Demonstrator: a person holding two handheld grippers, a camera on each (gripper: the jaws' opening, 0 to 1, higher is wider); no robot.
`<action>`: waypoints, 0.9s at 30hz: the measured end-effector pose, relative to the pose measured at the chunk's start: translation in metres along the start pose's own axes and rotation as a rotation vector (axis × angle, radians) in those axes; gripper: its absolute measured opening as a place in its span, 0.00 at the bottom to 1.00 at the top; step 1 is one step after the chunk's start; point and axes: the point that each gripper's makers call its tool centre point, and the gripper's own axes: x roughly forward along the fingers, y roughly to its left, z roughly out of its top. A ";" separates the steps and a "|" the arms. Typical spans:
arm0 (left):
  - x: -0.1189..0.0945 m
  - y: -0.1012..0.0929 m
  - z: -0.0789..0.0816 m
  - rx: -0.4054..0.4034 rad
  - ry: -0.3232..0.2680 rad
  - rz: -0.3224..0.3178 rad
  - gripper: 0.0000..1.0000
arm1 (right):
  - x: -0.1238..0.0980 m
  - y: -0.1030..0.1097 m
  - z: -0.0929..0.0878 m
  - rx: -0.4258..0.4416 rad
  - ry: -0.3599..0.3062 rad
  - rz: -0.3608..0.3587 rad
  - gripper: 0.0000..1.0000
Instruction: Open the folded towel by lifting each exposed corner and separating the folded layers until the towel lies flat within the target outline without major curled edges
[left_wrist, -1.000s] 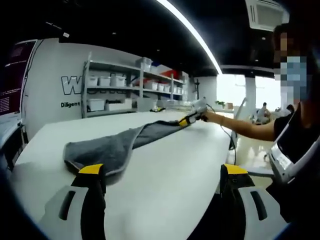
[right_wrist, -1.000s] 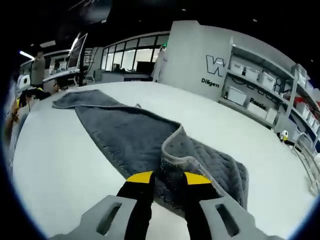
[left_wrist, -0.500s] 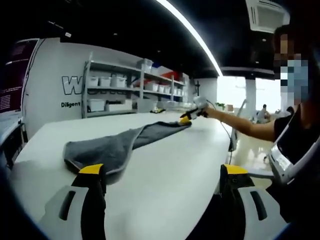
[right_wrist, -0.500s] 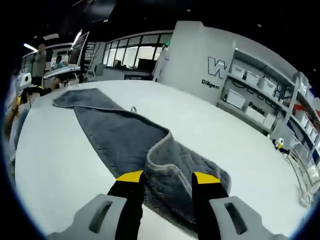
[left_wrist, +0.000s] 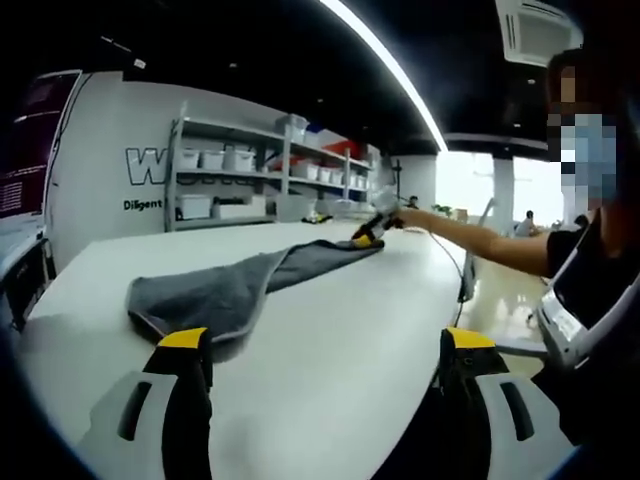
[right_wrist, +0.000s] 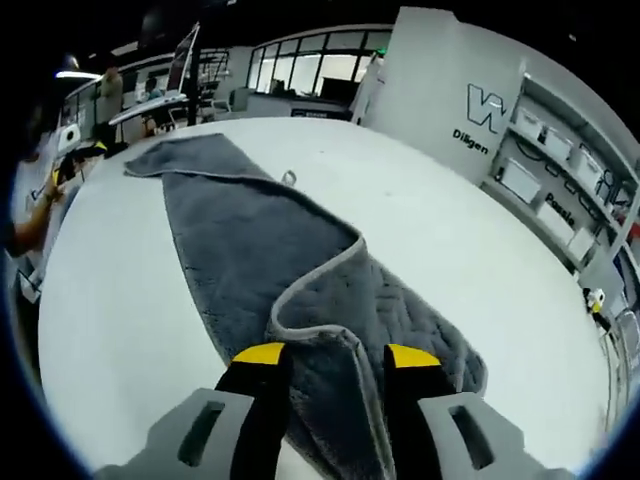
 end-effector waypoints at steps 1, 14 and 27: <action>0.000 -0.001 -0.001 0.000 0.001 -0.001 0.92 | 0.001 0.001 0.000 0.000 0.000 0.011 0.30; 0.002 -0.002 -0.004 -0.008 -0.002 -0.006 0.92 | -0.017 -0.003 0.004 -0.053 -0.098 -0.037 0.01; 0.008 -0.009 0.004 -0.006 -0.019 -0.030 0.92 | -0.075 0.007 0.013 -0.010 -0.299 -0.112 0.00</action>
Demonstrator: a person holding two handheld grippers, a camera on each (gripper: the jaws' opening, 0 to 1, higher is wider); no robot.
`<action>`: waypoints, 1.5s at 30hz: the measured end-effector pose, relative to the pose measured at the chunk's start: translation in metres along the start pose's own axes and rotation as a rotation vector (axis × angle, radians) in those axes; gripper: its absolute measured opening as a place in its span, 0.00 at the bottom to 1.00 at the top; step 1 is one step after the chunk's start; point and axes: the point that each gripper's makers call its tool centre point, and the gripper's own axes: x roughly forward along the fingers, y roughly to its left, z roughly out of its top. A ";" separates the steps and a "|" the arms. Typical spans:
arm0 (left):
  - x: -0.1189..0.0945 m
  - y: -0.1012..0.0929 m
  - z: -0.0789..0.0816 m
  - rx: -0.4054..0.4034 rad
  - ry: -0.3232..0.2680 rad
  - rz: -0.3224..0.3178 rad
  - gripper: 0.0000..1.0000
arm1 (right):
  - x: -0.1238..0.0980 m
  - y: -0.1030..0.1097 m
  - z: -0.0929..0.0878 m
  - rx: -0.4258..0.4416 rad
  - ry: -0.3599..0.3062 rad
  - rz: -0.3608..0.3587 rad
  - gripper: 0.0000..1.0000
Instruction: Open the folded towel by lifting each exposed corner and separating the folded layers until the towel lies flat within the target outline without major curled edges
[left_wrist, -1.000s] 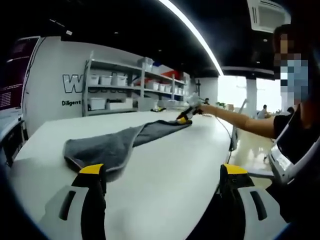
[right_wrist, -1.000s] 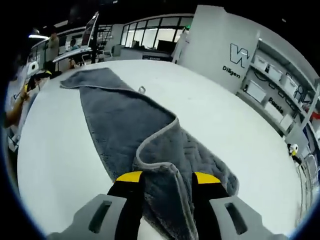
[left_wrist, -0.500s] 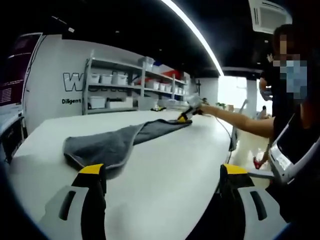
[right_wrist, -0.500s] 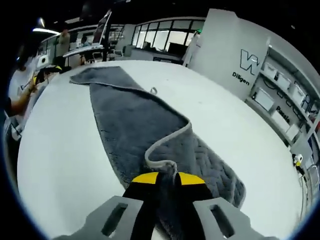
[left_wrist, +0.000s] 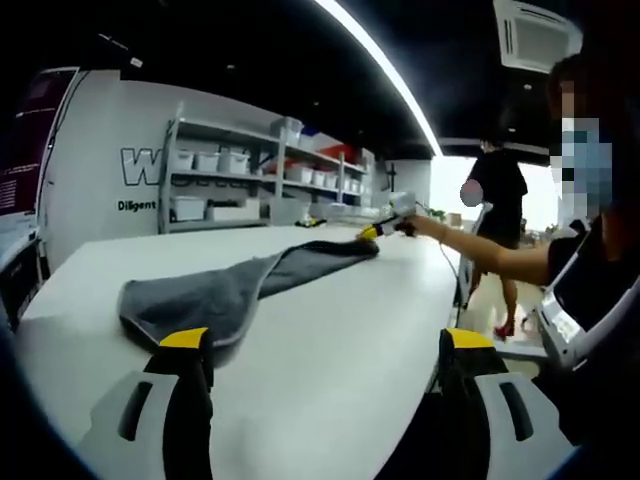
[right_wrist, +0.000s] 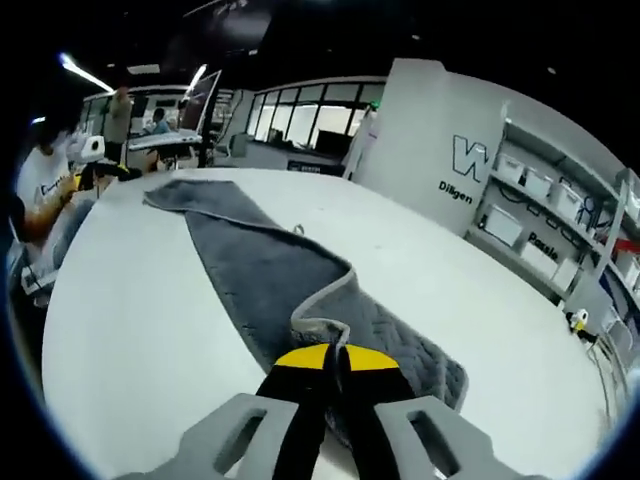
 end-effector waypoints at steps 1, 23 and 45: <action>0.001 -0.001 0.001 0.001 -0.002 -0.002 0.92 | -0.006 0.000 0.002 0.007 -0.019 -0.008 0.00; 0.015 -0.012 0.003 0.011 0.009 -0.046 0.91 | -0.055 0.069 -0.053 0.015 0.022 0.124 0.00; 0.021 -0.019 0.002 0.035 0.038 -0.083 0.91 | -0.052 0.080 -0.081 0.105 0.147 0.112 0.30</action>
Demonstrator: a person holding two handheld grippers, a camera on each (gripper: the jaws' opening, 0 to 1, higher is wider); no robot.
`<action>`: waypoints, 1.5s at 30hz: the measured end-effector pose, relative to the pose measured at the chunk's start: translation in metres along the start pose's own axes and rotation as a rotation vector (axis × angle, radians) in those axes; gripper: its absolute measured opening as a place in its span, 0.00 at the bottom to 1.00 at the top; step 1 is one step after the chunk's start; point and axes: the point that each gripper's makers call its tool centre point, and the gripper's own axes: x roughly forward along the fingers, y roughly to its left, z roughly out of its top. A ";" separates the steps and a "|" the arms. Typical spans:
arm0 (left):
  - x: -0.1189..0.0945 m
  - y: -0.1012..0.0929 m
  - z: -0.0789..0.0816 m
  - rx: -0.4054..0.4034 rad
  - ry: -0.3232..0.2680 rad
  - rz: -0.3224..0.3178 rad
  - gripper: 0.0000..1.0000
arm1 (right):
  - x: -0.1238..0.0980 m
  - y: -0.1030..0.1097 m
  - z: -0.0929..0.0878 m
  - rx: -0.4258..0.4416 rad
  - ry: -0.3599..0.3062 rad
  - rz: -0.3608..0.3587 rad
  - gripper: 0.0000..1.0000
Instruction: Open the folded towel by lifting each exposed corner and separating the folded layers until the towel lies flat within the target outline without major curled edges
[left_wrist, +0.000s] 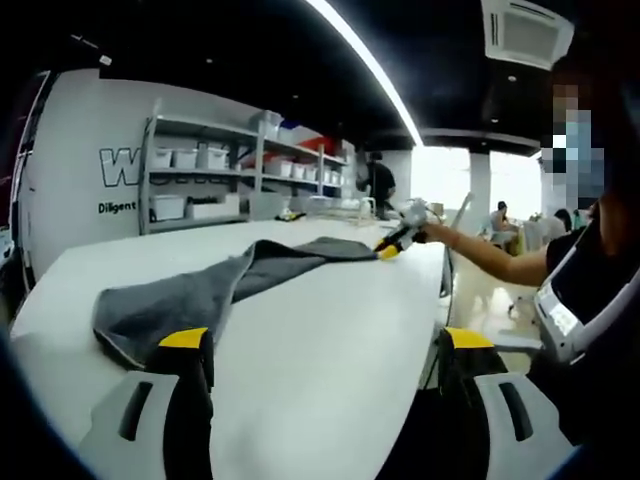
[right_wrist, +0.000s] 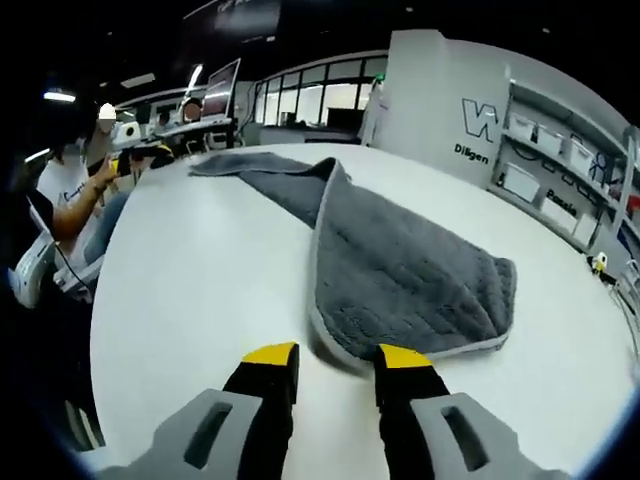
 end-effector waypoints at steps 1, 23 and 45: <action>0.001 0.000 0.001 0.002 -0.001 -0.002 0.91 | -0.001 0.000 0.001 0.006 -0.003 -0.003 0.31; 0.019 0.008 0.004 0.001 0.009 -0.045 0.91 | -0.034 0.010 0.024 0.150 -0.090 -0.122 0.91; 0.051 0.030 0.001 0.016 0.050 -0.045 0.91 | -0.053 0.059 0.031 0.134 -0.106 -0.121 0.99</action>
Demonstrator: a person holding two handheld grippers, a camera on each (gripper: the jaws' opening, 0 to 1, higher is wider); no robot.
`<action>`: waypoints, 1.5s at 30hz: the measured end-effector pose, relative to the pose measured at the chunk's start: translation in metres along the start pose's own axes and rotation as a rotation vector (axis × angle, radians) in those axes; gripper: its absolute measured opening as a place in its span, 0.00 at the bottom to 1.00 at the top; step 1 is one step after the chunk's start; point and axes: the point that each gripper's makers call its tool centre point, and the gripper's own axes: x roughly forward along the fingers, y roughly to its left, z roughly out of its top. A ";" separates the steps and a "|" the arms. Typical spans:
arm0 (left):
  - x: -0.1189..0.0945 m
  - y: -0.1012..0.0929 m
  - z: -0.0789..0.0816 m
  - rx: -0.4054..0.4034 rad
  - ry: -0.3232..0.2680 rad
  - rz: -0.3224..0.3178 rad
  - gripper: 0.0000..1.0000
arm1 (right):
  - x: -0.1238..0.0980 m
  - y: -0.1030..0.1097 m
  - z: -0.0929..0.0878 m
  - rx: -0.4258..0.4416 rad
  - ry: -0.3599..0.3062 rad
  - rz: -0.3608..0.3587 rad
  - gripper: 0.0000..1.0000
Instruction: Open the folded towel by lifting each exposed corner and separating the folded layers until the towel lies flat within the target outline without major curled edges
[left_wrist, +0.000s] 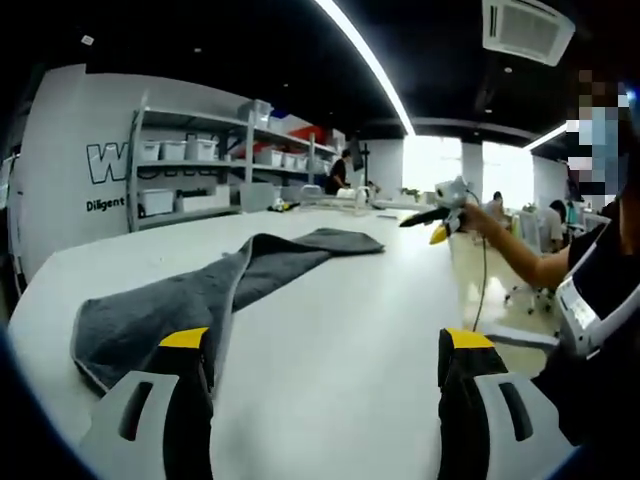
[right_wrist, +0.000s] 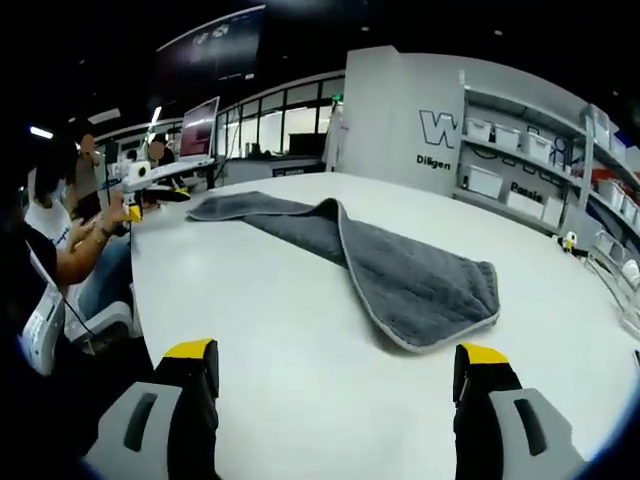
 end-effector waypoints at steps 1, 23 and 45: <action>0.002 0.002 0.001 -0.001 0.001 0.000 0.91 | 0.000 0.000 0.000 -0.001 0.001 -0.002 0.99; 0.045 0.044 0.017 0.012 0.061 0.049 0.87 | -0.011 0.022 -0.004 -0.021 -0.012 0.005 0.99; 0.095 0.089 0.005 0.059 0.179 0.193 0.71 | -0.008 0.034 0.003 -0.039 -0.023 0.029 0.99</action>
